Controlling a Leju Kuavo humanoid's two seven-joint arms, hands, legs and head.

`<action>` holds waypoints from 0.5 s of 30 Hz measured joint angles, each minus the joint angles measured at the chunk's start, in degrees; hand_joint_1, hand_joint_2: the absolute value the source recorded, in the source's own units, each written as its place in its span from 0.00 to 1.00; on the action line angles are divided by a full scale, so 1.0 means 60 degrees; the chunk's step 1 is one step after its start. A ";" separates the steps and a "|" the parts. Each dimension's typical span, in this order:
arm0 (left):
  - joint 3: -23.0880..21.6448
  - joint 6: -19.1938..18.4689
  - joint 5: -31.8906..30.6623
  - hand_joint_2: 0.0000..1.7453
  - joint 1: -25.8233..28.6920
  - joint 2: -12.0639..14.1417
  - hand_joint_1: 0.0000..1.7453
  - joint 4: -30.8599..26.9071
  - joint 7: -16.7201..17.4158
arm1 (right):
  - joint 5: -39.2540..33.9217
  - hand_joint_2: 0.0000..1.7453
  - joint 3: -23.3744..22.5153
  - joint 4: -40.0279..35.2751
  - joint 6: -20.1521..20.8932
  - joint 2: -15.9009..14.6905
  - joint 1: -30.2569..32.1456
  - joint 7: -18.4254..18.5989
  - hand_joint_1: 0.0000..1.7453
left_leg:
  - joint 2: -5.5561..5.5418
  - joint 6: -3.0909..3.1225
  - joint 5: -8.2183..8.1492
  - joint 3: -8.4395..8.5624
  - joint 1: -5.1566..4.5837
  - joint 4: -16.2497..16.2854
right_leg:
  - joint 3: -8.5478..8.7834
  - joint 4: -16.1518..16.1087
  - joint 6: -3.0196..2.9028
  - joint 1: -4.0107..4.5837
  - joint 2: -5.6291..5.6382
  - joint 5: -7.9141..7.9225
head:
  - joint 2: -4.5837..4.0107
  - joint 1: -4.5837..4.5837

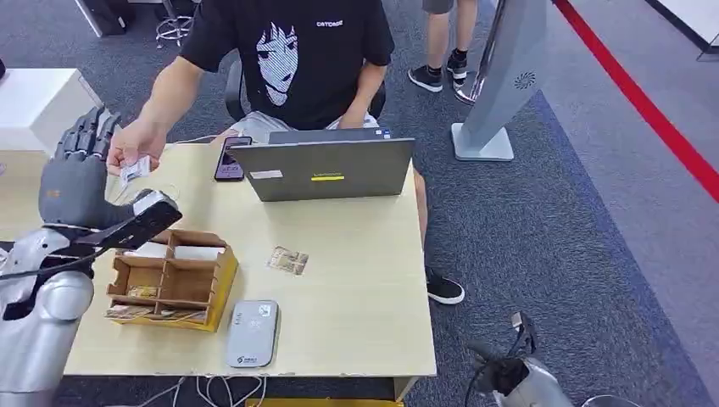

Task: Pass the card to the sensor for recognition and then transmit it.

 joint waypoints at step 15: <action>-0.2028 -0.0542 -0.0476 1.00 -0.1813 0.0240 1.00 0.0888 0.0550 | -0.0022 1.00 0.0167 0.0197 0.0029 0.0055 -0.0106 0.0036 0.00 | -0.0003 0.0001 -0.0001 -0.0016 -0.0002 0.0000 | -0.0010 -0.0003 0.0002 -0.0001 -0.0004 -0.0001 | 0.0000 -0.0004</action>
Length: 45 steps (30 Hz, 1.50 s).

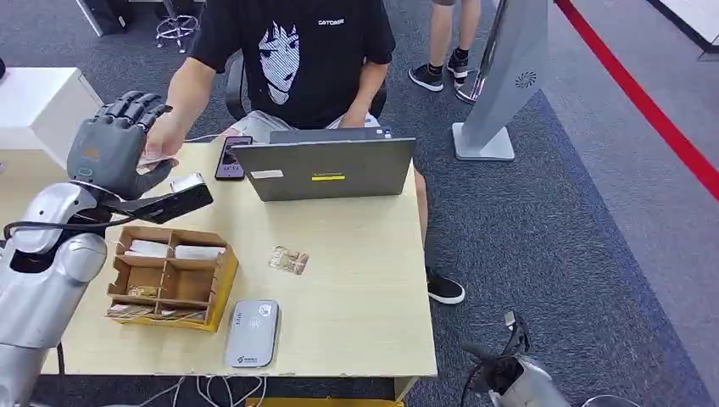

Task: Pass the card to the sensor for recognition and then transmit it.

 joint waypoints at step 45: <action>-0.0674 0.4546 -0.1027 1.00 0.8050 0.0280 1.00 -0.2631 -0.0194 | 0.0302 1.00 0.1132 -0.0787 -0.0387 0.1781 0.2880 -0.1989 0.00 | -0.0026 -0.0048 -0.0085 0.0045 0.0023 -0.0055 | 0.0036 -0.0005 -0.0059 0.0029 -0.0034 -0.0116 | 0.0000 0.0018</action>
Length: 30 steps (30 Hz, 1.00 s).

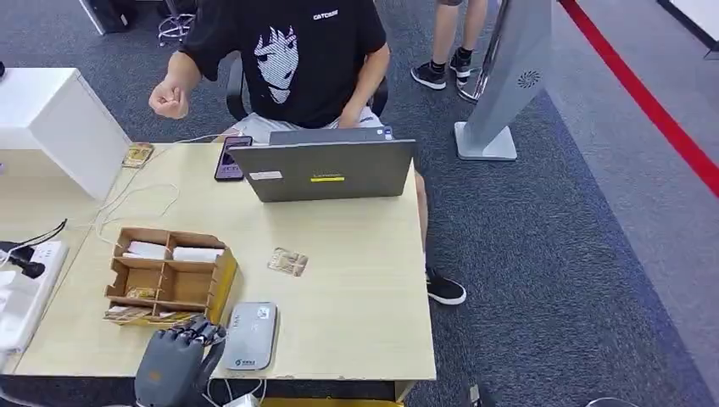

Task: Pass the card to the sensor for recognition and then transmit it.

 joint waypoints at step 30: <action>0.1089 0.0444 -0.0353 1.00 -0.0748 -0.0043 1.00 -0.1380 -0.1008 | -0.5158 1.00 0.7793 -0.6037 -0.2546 -0.2776 0.1644 0.0587 0.00 | 0.0000 0.0017 0.0011 0.0008 -0.0017 0.0012 | 0.0005 -0.0003 0.0015 -0.0017 -0.0007 0.0019 | 0.0000 -0.0004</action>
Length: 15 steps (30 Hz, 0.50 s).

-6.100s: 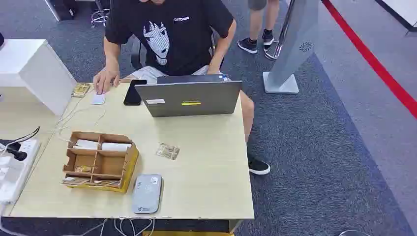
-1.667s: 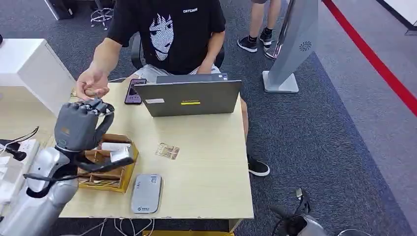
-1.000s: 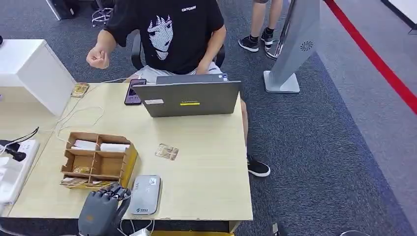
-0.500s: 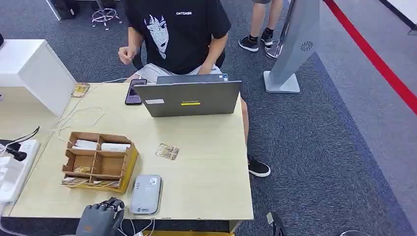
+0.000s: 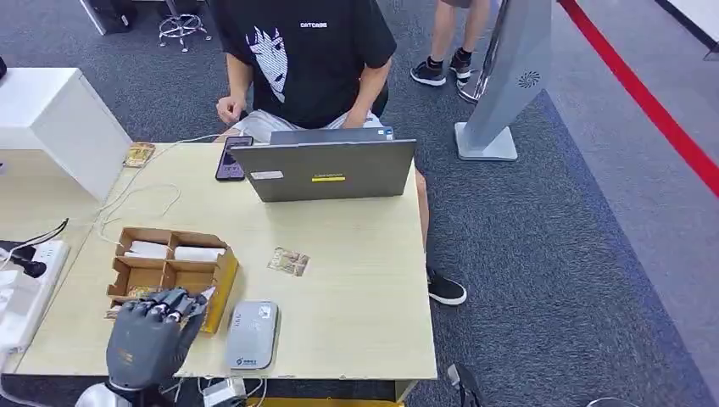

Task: Pass the card to the sensor for recognition and then transmit it.

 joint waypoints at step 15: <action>0.0579 -0.2218 0.0593 1.00 -0.5099 0.1522 1.00 0.3200 0.1205 | 0.0671 1.00 0.0699 0.0729 0.1108 -0.0113 -0.1076 0.0342 0.00 | 0.0015 -0.0051 0.0054 -0.0004 0.0018 -0.0001 | -0.0017 0.0018 -0.0039 0.0009 0.0021 0.0044 | 0.0000 -0.0018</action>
